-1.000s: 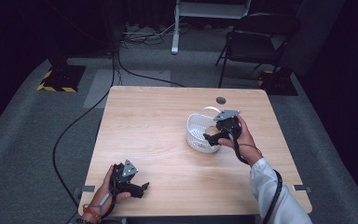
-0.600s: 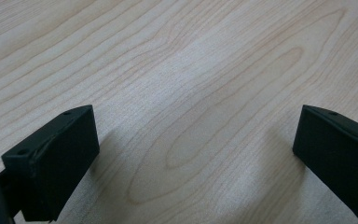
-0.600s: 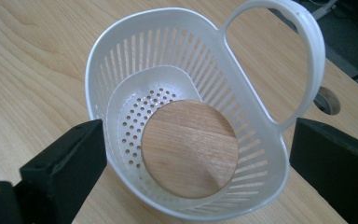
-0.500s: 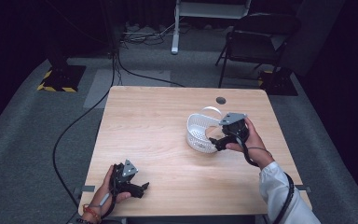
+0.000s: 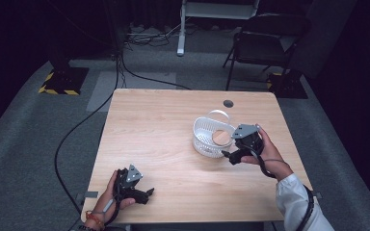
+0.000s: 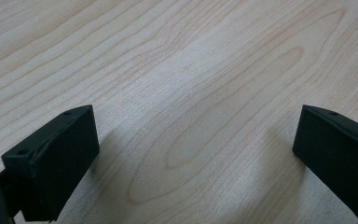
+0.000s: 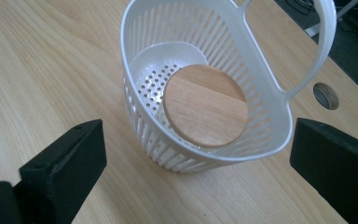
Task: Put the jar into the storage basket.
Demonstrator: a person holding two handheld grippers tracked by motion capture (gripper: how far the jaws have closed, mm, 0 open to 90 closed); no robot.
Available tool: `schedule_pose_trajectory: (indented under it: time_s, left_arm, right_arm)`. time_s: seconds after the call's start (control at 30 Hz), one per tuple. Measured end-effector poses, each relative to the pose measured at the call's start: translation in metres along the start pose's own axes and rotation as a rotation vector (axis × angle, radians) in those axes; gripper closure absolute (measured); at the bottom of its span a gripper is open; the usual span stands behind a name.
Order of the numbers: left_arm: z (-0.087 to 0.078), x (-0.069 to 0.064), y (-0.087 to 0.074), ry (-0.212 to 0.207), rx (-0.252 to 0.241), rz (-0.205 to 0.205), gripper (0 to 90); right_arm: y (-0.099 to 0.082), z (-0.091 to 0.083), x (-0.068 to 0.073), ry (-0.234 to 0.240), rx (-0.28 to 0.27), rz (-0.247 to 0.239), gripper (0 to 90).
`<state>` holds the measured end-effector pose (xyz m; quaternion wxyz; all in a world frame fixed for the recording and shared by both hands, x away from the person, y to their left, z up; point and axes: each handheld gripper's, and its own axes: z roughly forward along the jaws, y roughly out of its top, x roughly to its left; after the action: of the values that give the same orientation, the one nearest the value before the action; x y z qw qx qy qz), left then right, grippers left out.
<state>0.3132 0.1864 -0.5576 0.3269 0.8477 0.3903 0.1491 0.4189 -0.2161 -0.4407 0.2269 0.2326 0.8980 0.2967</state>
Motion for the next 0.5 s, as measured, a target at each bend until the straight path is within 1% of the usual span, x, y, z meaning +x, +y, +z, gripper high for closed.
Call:
schedule_pose_trajectory:
  time_s: [0.07,0.17,0.23,0.33,0.43,0.5]
  left_arm:
    - [0.000,0.000,0.000,0.000,0.000,0.000,0.0]
    - [0.000,0.000,0.000,0.000,0.000,0.000,0.0]
    - [0.000,0.000,0.000,0.000,0.000,0.000,0.0]
    - [0.000,0.000,0.000,0.000,0.000,0.000,0.0]
    - [0.000,0.000,0.000,0.000,0.001,-0.001,0.0]
    - [0.000,0.000,0.000,0.000,0.000,-0.001,0.0]
  right_arm:
    - [-0.003,-0.001,0.002,-0.002,0.000,-0.017,3.5]
    - [-0.008,-0.002,0.005,0.001,0.003,-0.017,3.5]
    - [-0.011,-0.002,0.006,-0.002,0.012,-0.029,3.5]
    - [-0.018,-0.002,0.008,-0.004,0.012,-0.034,3.5]
    - [-0.024,-0.004,0.011,-0.051,0.002,-0.070,3.5]
    - [-0.028,-0.005,0.012,-0.056,-0.008,-0.075,3.5]
